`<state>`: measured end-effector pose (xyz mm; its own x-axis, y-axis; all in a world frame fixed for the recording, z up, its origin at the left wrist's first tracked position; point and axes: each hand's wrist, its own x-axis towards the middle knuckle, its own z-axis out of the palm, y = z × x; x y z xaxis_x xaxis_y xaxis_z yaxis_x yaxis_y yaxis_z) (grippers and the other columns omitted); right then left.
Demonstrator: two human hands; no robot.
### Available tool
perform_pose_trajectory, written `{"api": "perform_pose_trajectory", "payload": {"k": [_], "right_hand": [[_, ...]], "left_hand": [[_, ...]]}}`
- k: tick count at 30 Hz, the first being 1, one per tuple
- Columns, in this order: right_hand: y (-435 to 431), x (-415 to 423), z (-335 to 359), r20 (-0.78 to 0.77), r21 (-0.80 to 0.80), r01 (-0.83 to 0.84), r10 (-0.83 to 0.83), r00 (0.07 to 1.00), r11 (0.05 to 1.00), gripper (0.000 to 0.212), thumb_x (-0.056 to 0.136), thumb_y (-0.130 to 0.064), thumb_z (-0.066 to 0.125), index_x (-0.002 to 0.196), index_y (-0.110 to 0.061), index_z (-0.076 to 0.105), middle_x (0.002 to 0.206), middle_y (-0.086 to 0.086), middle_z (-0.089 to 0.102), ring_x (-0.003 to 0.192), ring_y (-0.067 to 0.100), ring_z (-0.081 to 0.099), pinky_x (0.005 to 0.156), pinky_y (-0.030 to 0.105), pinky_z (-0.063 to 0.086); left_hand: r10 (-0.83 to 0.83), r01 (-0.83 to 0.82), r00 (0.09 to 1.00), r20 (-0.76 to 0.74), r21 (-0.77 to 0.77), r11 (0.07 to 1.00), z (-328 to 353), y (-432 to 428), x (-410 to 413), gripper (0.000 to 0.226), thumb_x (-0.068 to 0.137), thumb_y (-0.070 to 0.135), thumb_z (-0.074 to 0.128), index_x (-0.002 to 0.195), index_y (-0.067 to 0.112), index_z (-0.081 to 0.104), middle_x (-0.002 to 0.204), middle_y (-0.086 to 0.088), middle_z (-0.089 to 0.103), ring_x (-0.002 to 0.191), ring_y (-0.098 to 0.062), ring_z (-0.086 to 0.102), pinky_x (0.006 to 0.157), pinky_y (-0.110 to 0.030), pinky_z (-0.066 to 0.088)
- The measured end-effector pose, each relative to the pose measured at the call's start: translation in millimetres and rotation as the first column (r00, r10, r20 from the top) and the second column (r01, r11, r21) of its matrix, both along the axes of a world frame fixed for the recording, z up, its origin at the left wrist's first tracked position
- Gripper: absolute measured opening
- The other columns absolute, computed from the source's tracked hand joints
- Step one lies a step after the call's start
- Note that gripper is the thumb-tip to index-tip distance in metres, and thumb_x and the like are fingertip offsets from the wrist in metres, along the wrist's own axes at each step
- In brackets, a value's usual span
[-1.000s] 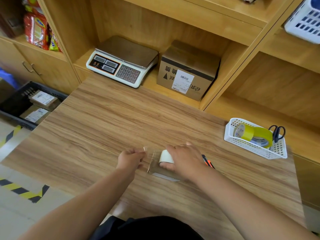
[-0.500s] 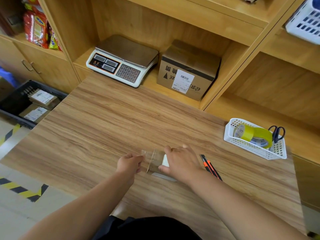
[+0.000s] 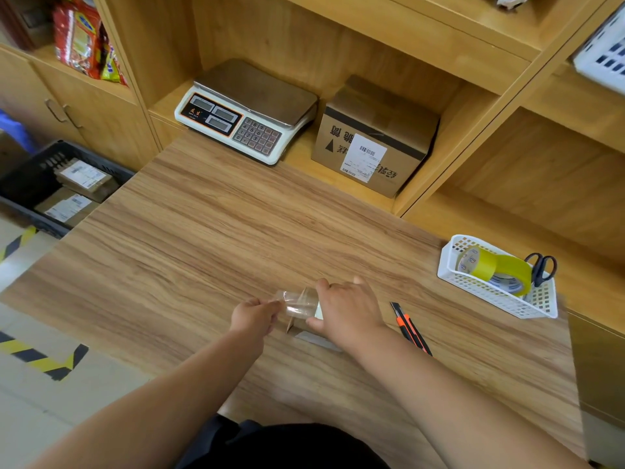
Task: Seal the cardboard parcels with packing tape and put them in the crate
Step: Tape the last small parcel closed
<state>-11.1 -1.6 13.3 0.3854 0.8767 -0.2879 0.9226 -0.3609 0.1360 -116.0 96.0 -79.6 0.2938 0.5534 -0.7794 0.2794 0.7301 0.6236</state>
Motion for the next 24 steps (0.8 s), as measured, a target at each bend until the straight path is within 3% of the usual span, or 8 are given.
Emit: {"api": "perform_pose_trajectory", "payload": {"k": [9, 24], "right_hand": [[1, 3, -1, -0.008, -0.011, 0.043, -0.043, 0.999, 0.999, 0.045, 0.088, -0.049, 0.054, 0.115, -0.013, 0.046, 0.092, 0.003, 0.067, 0.088, 0.026, 0.063, 0.095, 0.037, 0.031], [3, 0, -17, -0.015, 0.041, 0.047, -0.046, 0.999, 0.998, 0.04, 0.086, -0.042, 0.055, 0.114, -0.015, 0.047, 0.094, 0.001, 0.066, 0.088, 0.024, 0.061, 0.089, 0.037, 0.034]], "left_hand": [[-0.009, 0.01, 1.0, 0.026, -0.02, 1.0, -9, -2, 2, 0.034, 0.08, 0.007, 0.073, 0.061, 0.015, 0.046, 0.056, -0.002, 0.05, 0.05, -0.012, 0.039, 0.05, -0.024, 0.034], [-0.047, 0.047, 0.997, -0.062, -0.005, 0.999, -30, -14, 10, 0.031, 0.08, 0.011, 0.073, 0.063, 0.014, 0.048, 0.059, -0.003, 0.055, 0.053, -0.014, 0.042, 0.05, -0.025, 0.034]]}}
